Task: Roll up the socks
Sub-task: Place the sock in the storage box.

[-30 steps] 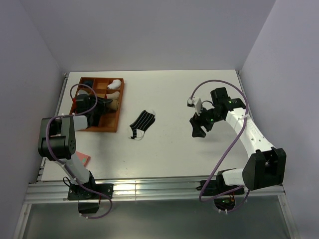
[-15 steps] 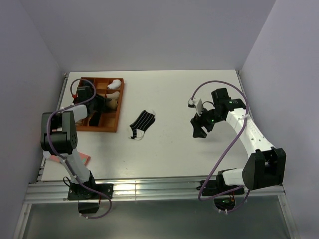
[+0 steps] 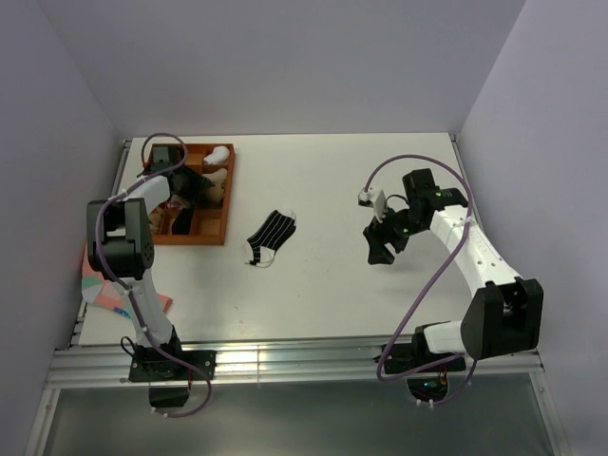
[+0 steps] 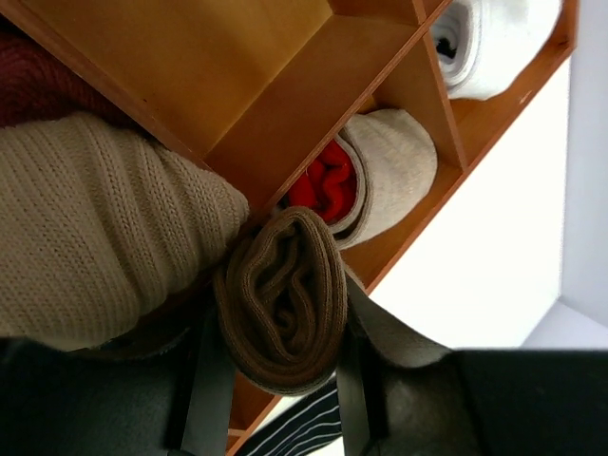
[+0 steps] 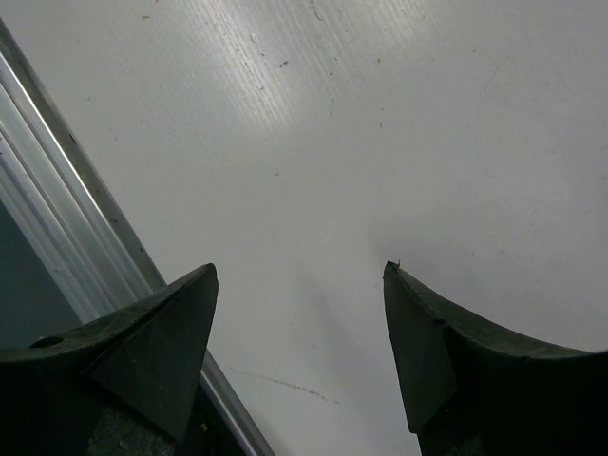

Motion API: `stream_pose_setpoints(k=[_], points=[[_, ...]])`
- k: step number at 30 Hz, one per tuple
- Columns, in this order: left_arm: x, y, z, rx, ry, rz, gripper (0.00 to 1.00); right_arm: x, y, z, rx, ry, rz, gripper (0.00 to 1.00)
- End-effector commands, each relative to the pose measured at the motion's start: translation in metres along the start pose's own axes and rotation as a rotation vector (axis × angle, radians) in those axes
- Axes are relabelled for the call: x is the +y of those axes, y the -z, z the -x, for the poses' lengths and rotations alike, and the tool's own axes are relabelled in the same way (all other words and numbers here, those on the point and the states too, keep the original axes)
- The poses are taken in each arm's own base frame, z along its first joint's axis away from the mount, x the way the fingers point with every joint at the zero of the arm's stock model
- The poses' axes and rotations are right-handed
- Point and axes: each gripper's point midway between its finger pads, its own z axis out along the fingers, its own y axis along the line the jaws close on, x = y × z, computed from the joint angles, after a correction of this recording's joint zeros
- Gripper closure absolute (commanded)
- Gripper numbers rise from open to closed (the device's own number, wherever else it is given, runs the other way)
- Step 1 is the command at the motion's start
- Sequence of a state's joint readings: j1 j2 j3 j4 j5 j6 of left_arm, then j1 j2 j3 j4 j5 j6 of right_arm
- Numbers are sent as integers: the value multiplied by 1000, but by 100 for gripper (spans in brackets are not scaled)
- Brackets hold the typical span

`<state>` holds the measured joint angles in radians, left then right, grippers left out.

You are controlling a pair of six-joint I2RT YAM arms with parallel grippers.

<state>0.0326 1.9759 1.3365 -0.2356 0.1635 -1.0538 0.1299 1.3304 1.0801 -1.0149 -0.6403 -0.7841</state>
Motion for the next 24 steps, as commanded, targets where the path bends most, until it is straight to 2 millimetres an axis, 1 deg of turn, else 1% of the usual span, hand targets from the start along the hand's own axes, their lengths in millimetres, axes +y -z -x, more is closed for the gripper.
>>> stream_pose_setpoints(k=[1,3,4,6,7,9,10,12,13,14,18,19,20,24], points=[[79,-7,-30,110,-81,316,100,1,3,-1,1,5,11,23],[84,-6,-30,115,-111,354,100,2,3,-2,2,7,14,23],[81,-5,-32,126,-127,363,99,3,3,-3,5,4,16,22],[89,-6,-33,154,-154,402,100,4,4,-4,5,11,16,22],[82,-4,-45,177,-193,412,100,4,4,-5,5,10,16,22],[80,-4,-48,192,-221,421,100,6,3,-6,7,11,22,22],[76,-3,-48,196,-229,415,100,7,4,-7,7,12,22,23],[83,-3,-55,238,-252,443,100,7,3,-8,10,14,24,23],[80,-4,-55,242,-265,445,100,8,3,-9,12,14,25,23],[84,-1,-58,263,-283,465,100,8,3,-10,12,16,27,22],[92,-4,-64,276,-305,491,100,10,2,-13,23,19,36,22],[93,-4,-67,295,-307,490,100,9,3,-13,22,20,31,23],[98,-6,-70,308,-321,508,100,9,2,-14,23,22,29,23],[105,-6,-74,317,-328,533,100,8,0,-16,38,16,36,23]])
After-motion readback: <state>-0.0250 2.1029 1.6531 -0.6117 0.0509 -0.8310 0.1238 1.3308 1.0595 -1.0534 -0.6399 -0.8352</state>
